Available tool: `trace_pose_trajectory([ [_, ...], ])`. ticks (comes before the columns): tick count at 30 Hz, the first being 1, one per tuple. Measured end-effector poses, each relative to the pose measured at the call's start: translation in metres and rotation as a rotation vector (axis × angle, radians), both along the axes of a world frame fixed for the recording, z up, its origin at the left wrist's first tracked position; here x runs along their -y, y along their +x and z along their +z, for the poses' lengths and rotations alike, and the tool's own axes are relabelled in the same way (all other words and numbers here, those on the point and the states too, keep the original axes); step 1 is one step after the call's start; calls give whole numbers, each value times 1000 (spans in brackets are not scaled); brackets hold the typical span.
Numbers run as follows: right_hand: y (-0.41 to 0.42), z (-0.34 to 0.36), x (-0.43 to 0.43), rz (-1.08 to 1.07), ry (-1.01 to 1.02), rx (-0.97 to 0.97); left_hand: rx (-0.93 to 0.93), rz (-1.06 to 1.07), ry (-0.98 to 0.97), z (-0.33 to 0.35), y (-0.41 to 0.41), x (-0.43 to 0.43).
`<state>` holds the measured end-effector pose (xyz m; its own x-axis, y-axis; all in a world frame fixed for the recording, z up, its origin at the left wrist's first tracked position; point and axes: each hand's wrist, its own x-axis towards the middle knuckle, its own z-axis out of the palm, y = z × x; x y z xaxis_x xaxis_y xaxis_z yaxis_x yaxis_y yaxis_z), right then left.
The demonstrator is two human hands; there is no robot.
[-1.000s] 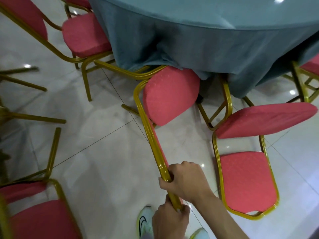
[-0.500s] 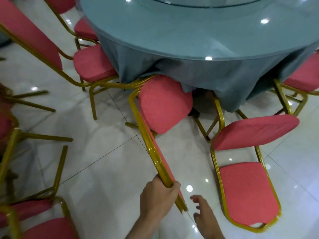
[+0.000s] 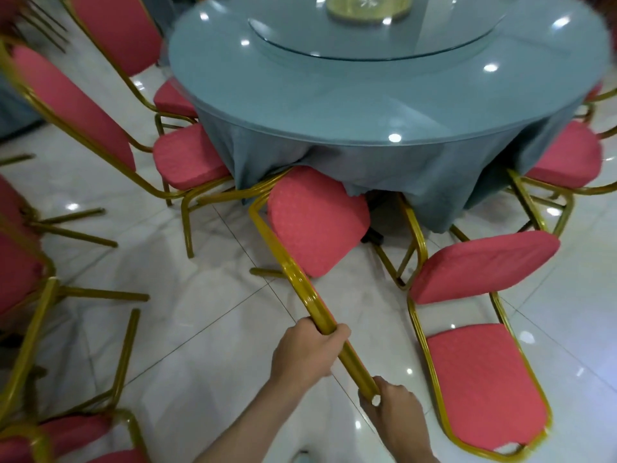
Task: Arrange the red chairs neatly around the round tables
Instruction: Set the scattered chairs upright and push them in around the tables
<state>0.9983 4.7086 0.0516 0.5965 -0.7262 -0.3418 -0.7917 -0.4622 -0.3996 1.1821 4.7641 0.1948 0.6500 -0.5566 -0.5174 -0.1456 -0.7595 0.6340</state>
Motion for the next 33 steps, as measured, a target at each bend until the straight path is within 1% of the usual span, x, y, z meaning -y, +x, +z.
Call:
trace_pose_trajectory([
  [1,-4,13,8,15,-22,5,-19,-1,-14,11,0,4],
  [4,-9,54,28,101,-70,-65,-76,35,-76,35,1,14],
  [6,-14,80,42,132,-94,-87,-25,24,-92,54,1,17],
  [7,-15,95,48,141,-109,-83,0,0,-103,62,3,16],
  [10,-21,146,62,207,-163,-176,36,-117,-133,84,13,9],
  [12,-21,177,70,254,-192,-233,100,-213,-162,101,25,5],
  [14,-23,205,75,294,-231,-240,167,-301,-201,120,37,1],
  [16,-21,238,74,308,-259,-243,280,-350,-192,141,44,-9],
  [19,-12,282,75,320,-306,-244,510,-319,-190,163,49,-27],
  [22,5,314,78,360,-395,-207,811,-283,-302,185,51,-43],
  [24,21,323,76,393,-419,-206,966,-330,-367,189,53,-52],
  [25,31,330,73,409,-425,-209,985,-380,-366,188,53,-55],
  [26,41,336,67,424,-438,-209,965,-446,-336,184,53,-56],
  [28,64,343,50,465,-452,-196,859,-556,-194,175,52,-58],
  [30,84,339,30,523,-450,-189,675,-555,-35,162,52,-63],
  [31,91,336,21,541,-447,-195,642,-537,15,154,54,-67],
  [33,94,321,14,516,-442,-174,654,-511,51,143,61,-75],
])
